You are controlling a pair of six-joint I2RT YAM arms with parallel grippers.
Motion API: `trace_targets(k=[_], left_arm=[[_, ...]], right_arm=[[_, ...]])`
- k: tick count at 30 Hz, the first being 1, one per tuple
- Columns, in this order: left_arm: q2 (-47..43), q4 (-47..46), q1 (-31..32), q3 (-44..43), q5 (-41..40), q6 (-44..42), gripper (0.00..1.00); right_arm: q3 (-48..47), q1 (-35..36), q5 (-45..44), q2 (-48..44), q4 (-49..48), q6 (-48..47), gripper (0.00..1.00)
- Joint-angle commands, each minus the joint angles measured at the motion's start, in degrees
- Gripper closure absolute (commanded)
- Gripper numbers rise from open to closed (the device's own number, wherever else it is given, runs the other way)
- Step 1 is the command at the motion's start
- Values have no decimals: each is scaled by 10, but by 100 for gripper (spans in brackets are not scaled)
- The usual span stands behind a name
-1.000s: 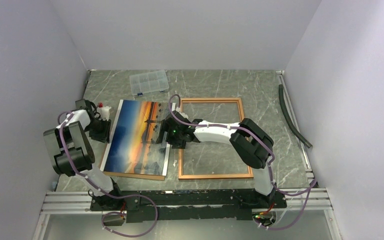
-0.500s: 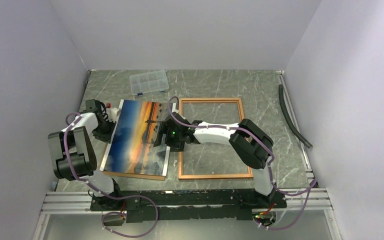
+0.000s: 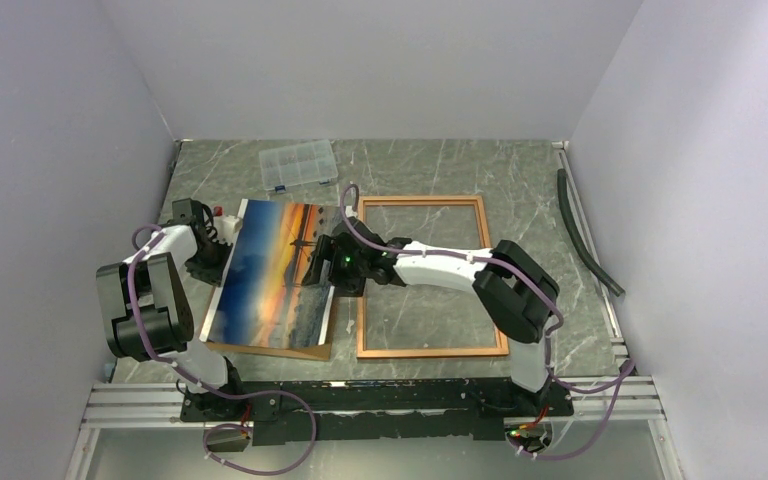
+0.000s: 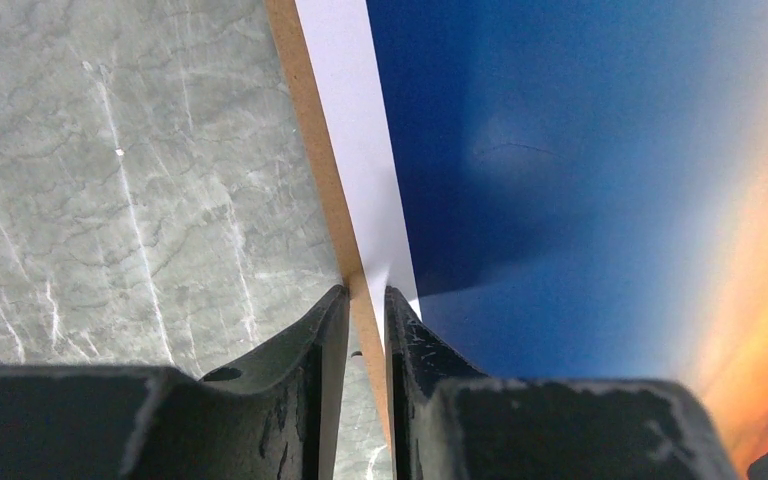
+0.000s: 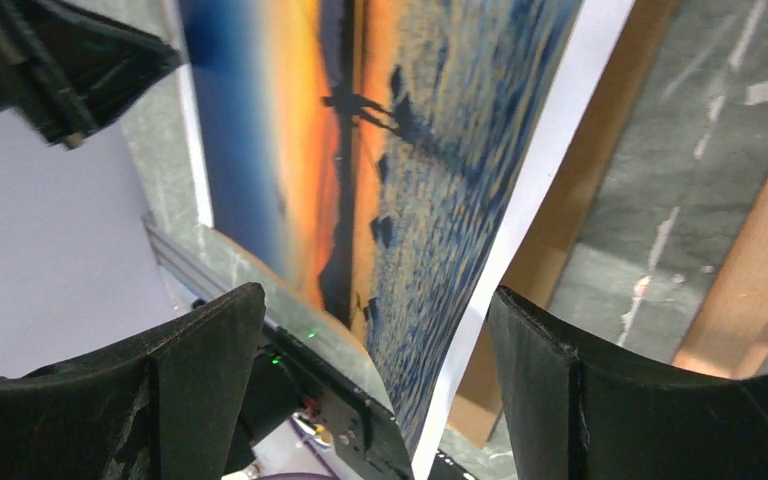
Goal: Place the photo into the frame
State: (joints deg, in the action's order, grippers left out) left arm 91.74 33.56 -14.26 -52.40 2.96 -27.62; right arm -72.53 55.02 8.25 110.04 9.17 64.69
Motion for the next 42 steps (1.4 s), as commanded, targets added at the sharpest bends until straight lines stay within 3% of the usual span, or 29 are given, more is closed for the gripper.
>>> trace_targets(k=[1,10,14,22,27,30,36,42], left_arm=[[18,-8,5,19,14,-3,75],[23,12,4,3,28,3,77],[25,30,4,-12,39,10,77],[21,116,-29,-78,101,14,76],[20,146,-56,-104,123,5,75],[22,172,-80,-138,137,3,69],[22,238,-137,-244,175,-4,43],[5,254,-145,-274,183,-5,37]], right_arm=[[5,3,16,-41,-54,5,15],[82,1,57,-26,-162,57,17],[102,1,37,-35,-179,65,24],[71,0,8,-42,-163,22,71],[64,-2,18,-46,-161,7,88],[27,-5,-13,-82,-90,-56,100],[-76,-6,-154,-209,149,-230,100],[-200,-6,-299,-271,416,-325,100]])
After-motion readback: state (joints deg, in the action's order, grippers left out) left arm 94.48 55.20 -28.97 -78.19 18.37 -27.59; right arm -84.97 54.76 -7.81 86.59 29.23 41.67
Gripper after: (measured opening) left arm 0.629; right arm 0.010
